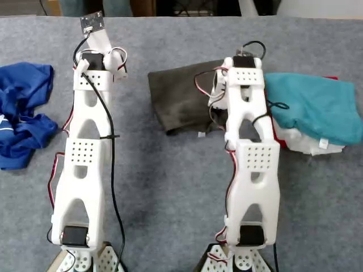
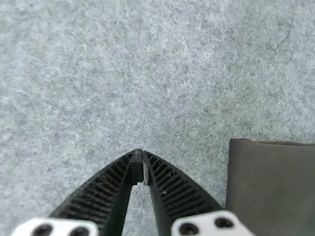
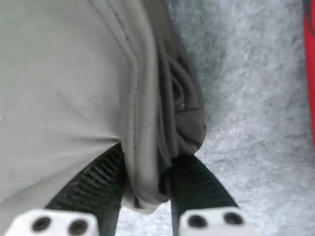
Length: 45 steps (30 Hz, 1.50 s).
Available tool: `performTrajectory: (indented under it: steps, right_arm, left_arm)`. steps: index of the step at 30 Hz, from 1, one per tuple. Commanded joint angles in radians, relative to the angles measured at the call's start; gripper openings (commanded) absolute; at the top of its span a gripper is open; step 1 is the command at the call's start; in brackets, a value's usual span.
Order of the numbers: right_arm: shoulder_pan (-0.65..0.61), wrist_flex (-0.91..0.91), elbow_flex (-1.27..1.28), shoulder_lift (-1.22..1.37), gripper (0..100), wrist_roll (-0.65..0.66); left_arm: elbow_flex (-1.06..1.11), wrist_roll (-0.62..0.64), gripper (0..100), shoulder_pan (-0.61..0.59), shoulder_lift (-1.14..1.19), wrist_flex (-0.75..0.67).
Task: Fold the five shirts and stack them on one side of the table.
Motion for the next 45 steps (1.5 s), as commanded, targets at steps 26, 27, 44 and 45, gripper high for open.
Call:
performTrajectory:
  steps: [26, 27, 44, 45]
  right_arm:
    - [0.207, 0.077, -0.691, -0.183, 1.4, 0.578]
    - [0.233, 0.077, -0.693, -0.188, 1.4, 0.595]
    - [0.635, 0.063, -0.688, -0.271, 1.5, 0.746]
    - [0.651, 0.064, -0.688, -0.271, 1.5, 0.747]
  left_arm:
    - [-0.012, 0.0, 3, -0.012, -0.025, -0.015]
    - [-0.012, 0.0, 3, -0.012, -0.025, -0.015]
    - [-0.019, 0.003, 3, -0.004, 0.02, -0.015]
    - [-0.019, 0.003, 3, -0.004, 0.02, -0.015]
